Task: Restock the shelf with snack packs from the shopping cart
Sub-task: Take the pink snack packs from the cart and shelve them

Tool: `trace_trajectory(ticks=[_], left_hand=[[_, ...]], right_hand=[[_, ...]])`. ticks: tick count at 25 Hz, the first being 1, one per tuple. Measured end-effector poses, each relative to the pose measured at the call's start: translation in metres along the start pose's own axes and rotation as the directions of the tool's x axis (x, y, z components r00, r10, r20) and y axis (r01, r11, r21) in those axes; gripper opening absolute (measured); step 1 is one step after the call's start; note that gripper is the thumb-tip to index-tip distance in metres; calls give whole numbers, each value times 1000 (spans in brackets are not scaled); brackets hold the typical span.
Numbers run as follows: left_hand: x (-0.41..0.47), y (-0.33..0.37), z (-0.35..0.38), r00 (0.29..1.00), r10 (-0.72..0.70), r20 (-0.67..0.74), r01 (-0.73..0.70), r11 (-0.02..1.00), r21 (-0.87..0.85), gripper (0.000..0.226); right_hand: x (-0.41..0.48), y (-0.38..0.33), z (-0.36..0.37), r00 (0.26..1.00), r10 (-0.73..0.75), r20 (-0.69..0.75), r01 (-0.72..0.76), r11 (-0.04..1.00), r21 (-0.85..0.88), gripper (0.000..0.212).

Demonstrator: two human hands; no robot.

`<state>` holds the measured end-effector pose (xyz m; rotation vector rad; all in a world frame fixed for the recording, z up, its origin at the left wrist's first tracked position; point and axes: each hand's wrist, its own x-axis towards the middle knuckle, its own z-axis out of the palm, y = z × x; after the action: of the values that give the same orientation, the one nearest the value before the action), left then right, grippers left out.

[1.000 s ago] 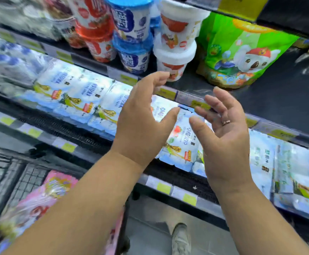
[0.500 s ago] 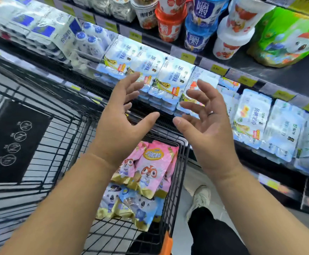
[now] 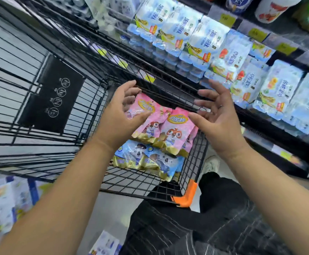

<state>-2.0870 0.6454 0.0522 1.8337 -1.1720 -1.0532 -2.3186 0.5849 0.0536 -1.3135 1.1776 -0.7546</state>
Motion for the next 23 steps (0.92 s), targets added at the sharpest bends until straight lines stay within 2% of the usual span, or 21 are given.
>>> trace_trajectory(ticks=[7, 11, 16, 23], left_hand=[[18, -60, -6, 978, -184, 98, 179, 982, 59, 68], [40, -95, 1, 959, -258, 118, 246, 963, 107, 63], [65, -135, 11, 936, -318, 150, 290, 939, 183, 61], [108, -194, 27, 907, -388, 163, 285, 851, 442, 59]], right_hand=[[-7, 47, 33, 980, 193, 50, -185, 973, -138, 69], [4, 81, 53, 952, 302, -43, -305, 935, -182, 70], [18, 127, 65, 923, 366, -117, -385, 883, -269, 64], [33, 191, 68, 817, 497, -293, -575, 746, -338, 63]])
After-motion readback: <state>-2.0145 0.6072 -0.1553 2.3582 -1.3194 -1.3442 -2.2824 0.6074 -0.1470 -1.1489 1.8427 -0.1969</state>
